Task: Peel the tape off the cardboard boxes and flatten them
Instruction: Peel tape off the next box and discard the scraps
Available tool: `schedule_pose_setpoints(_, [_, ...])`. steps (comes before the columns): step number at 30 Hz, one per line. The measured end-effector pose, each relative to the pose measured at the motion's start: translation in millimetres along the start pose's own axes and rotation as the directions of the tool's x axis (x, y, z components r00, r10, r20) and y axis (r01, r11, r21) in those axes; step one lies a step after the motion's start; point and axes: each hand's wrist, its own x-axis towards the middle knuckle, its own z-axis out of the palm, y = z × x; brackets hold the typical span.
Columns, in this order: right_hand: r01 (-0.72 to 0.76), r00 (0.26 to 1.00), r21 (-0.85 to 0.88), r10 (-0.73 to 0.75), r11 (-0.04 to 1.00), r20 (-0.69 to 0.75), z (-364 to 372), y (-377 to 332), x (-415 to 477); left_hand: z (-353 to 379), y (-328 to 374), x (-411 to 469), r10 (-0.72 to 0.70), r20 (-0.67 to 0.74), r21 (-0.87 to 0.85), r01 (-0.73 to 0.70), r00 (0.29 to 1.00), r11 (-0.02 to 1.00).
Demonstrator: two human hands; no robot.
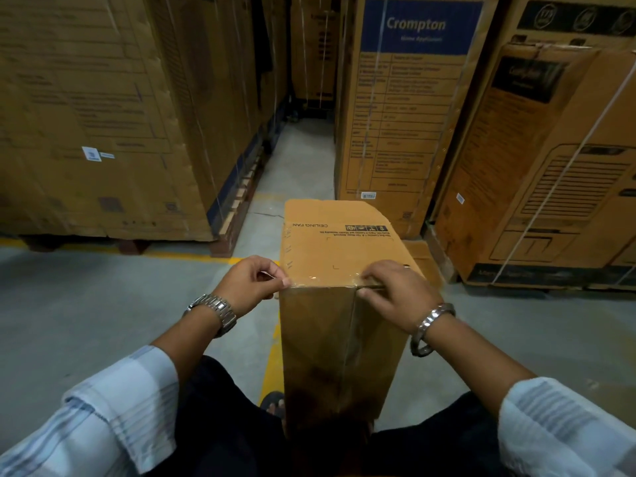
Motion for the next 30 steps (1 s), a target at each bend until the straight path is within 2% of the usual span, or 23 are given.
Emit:
schedule_pose_setpoints(2, [0.105,0.991,0.019,-0.106,0.994,0.083,3.3,-23.4,12.4,0.5,2.0,-0.4,0.056,-0.007,0.088,-0.055,0.998,0.995])
schedule_pose_setpoints(4, [0.168,0.982,-0.019,-0.166,0.986,0.092,8.9,-42.0,27.0,-0.8,1.9,-2.7,0.161,-0.02,0.219,-0.152,0.987,0.964])
schedule_pose_setpoints(8, [0.152,0.984,-0.091,-0.142,0.984,0.109,18.8,-56.7,51.1,-8.9,1.0,-9.6,0.319,0.012,0.569,-0.269,0.948,0.777])
schedule_pose_setpoints(10, [0.13,0.986,-0.071,-0.121,0.989,0.115,20.6,-55.8,55.4,-12.2,3.9,-10.9,0.34,0.022,0.665,-0.267,0.94,0.698])
schedule_pose_setpoints(12, [0.107,0.989,-0.07,-0.099,0.992,0.114,21.0,-52.9,56.3,-12.3,8.0,-11.2,0.328,0.049,0.697,-0.267,0.943,0.665])
schedule_pose_setpoints(14, [0.076,0.993,-0.091,-0.067,0.993,0.097,20.9,-50.9,56.2,-7.9,15.2,-12.5,0.305,0.09,0.626,-0.292,0.948,0.723])
schedule_pose_setpoints(17, [0.044,0.994,-0.068,-0.037,0.997,0.101,17.9,-53.7,57.5,1.6,31.2,-13.2,0.238,0.092,0.251,-0.254,0.967,0.934])
schedule_pose_setpoints(19, [0.063,0.989,-0.047,-0.057,0.997,0.133,16.5,-56.0,57.0,2.2,39.5,-10.4,0.161,0.078,0.069,-0.166,0.984,0.984])
schedule_pose_setpoints(23, [0.08,0.985,0.04,-0.085,0.996,0.152,14.1,-49.9,50.2,-4.9,36.1,-5.6,0.108,0.106,-0.105,-0.097,0.988,0.99])
schedule_pose_setpoints(27, [-0.022,0.981,0.359,-0.05,0.933,0.19,5.9,-48.1,50.7,1.4,40.1,-7.6,0.2,0.181,-0.27,-0.147,0.963,0.952])
schedule_pose_setpoints(30, [-0.09,0.985,0.51,0.001,0.855,0.172,8.3,-47.3,50.0,9.1,43.0,-3.0,0.234,0.106,-0.234,-0.205,0.966,0.951])
